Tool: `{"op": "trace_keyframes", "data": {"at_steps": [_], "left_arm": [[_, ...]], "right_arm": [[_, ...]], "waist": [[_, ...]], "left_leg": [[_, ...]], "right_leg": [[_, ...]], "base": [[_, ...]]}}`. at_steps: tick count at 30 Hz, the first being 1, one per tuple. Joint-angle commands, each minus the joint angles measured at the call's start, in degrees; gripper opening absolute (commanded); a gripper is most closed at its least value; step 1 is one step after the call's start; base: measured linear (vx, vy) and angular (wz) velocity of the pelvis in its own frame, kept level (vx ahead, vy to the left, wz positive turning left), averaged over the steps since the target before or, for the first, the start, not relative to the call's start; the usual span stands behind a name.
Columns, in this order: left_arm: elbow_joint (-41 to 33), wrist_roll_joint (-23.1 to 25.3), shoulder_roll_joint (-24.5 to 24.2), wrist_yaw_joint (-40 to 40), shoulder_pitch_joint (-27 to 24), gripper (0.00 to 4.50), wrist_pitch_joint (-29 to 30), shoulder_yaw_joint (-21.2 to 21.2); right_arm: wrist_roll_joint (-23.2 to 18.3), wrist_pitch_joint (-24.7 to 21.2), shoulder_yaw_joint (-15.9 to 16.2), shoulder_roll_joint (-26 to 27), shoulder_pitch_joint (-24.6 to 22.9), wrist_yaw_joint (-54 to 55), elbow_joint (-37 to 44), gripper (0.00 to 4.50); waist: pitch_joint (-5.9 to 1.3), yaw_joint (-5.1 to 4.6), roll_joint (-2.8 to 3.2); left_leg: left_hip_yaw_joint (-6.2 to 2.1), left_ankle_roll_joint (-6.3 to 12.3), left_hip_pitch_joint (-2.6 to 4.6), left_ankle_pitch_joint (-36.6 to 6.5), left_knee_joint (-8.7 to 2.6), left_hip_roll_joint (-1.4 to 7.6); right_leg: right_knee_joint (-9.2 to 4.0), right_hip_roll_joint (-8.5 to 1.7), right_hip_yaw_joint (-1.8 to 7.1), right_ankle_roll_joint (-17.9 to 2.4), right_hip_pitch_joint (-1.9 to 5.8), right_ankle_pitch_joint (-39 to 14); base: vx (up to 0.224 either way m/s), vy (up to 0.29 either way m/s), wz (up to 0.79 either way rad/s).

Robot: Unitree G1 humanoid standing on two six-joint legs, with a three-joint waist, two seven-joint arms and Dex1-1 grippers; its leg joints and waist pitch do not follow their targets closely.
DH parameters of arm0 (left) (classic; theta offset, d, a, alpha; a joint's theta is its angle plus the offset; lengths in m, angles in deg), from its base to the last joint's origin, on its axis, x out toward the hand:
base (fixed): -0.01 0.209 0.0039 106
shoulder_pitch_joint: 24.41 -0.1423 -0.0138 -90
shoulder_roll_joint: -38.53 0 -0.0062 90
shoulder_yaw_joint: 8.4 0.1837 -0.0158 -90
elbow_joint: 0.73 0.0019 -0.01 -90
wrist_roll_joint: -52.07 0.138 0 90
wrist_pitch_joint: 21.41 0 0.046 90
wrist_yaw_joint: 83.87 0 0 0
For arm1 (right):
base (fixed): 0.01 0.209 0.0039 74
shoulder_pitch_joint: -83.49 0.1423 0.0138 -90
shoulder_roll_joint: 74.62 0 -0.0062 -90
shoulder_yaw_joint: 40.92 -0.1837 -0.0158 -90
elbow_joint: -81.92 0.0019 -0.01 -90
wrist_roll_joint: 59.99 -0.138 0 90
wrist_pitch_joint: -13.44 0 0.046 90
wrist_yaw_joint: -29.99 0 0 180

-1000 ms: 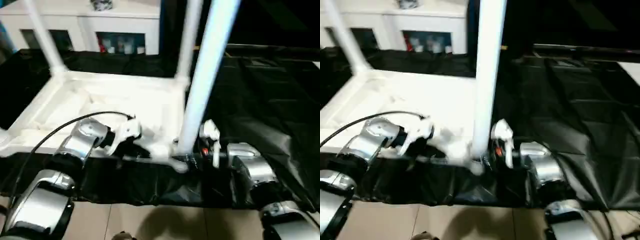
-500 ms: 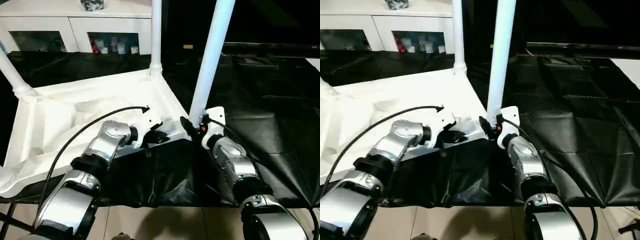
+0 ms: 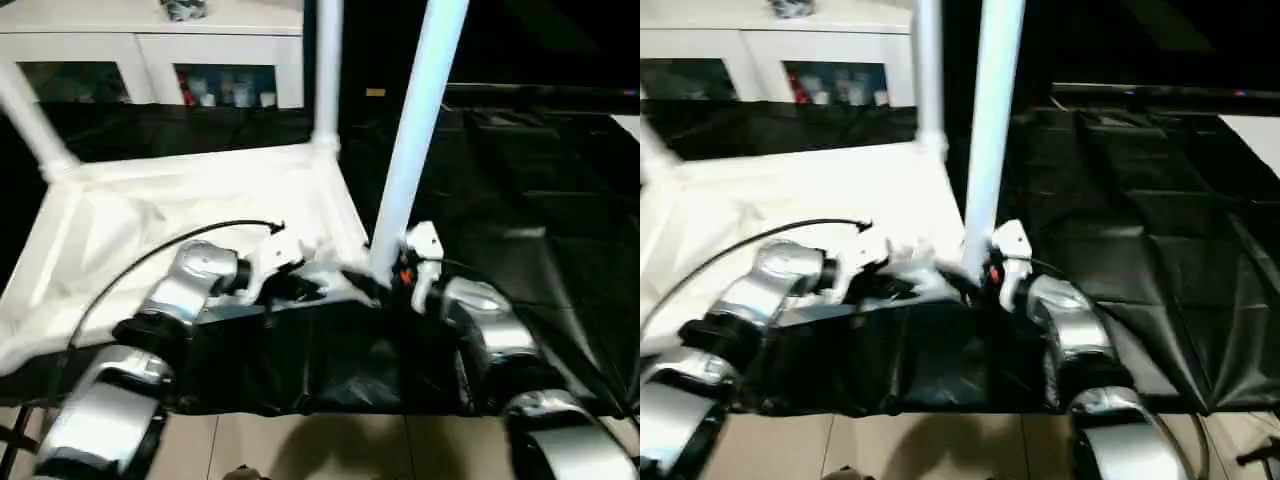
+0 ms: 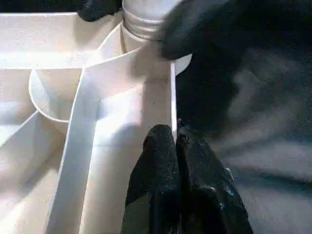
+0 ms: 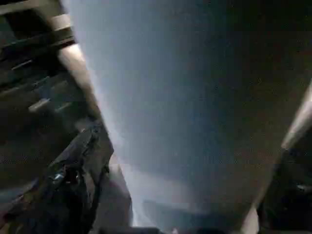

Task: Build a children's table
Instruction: Rotate leg to tighten

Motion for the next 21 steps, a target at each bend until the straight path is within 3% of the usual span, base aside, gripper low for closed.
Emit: {"op": "trace_keyframes", "data": {"at_steps": [1,6,7,10,16,21], "left_arm": [[-1.3,-0.3,-0.1,-2.4,0.4,0.0,-2.0,1.2],[-0.8,0.1,-2.2,-5.1,0.5,0.0,-2.9,1.4],[-0.8,-0.2,-2.5,-5.8,0.5,0.0,-2.9,1.3],[-1.0,-0.9,-2.8,-7.1,0.5,0.0,-2.7,1.3],[-1.2,-1.7,-3.1,-9.4,0.3,0.0,-2.6,1.5],[-1.1,-1.9,-2.8,-9.2,0.4,0.0,-2.0,1.1]], "right_arm": [[-1.0,-3.1,6.2,0.6,-0.9,-11.5,4.0,3.81],[-0.3,-5.2,9.2,-1.6,-1.7,-17.9,6.1,3.81],[-0.5,-6.2,9.6,-1.8,-1.9,-19.1,6.7,3.51],[-1.0,-7.8,10.1,-1.9,-2.2,-20.3,8.0,3.51],[-1.7,-10.4,11.4,-2.7,-3.5,-22.4,11.0,2.97],[-2.2,-11.2,10.5,-2.5,-4.3,-21.2,12.4,2.72]], "waist": [[-3.73,0.26,0.03],[-3.79,0.82,-0.01],[-3.77,0.88,-0.16],[-3.81,1.25,-0.28],[-3.85,1.62,-0.24],[-3.82,1.7,-0.28]], "left_leg": [[-0.6,5.12,0.12,-11.9,-3.58,2.69],[-0.7,4.03,0.24,-11.6,-3.66,2.82],[-0.65,4.0,0.18,-11.2,-3.65,2.8],[-0.61,3.79,0.24,-10.4,-3.62,2.76],[-0.61,3.58,0.21,-9.9,-3.63,2.76],[-0.65,3.1,0.2,-10.3,-3.67,2.74]], "right_leg": [[-4.3,-4.28,3.69,-10.9,3.43,-15.0],[-4.07,-4.44,3.73,-10.8,3.25,-15.3],[-4.1,-4.39,3.76,-10.7,3.27,-15.1],[-4.12,-4.48,3.78,-10.4,3.24,-15.5],[-4.04,-4.47,3.78,-10.0,3.2,-15.1],[-4.22,-4.57,3.75,-9.2,3.18,-16.9]], "base": [[0.0,0.0,0.0],[0.0,0.0,0.0],[0.0,0.0,0.0],[0.0,0.0,0.0],[0.0,0.0,0.0],[0.0,0.0,0.0]]}}
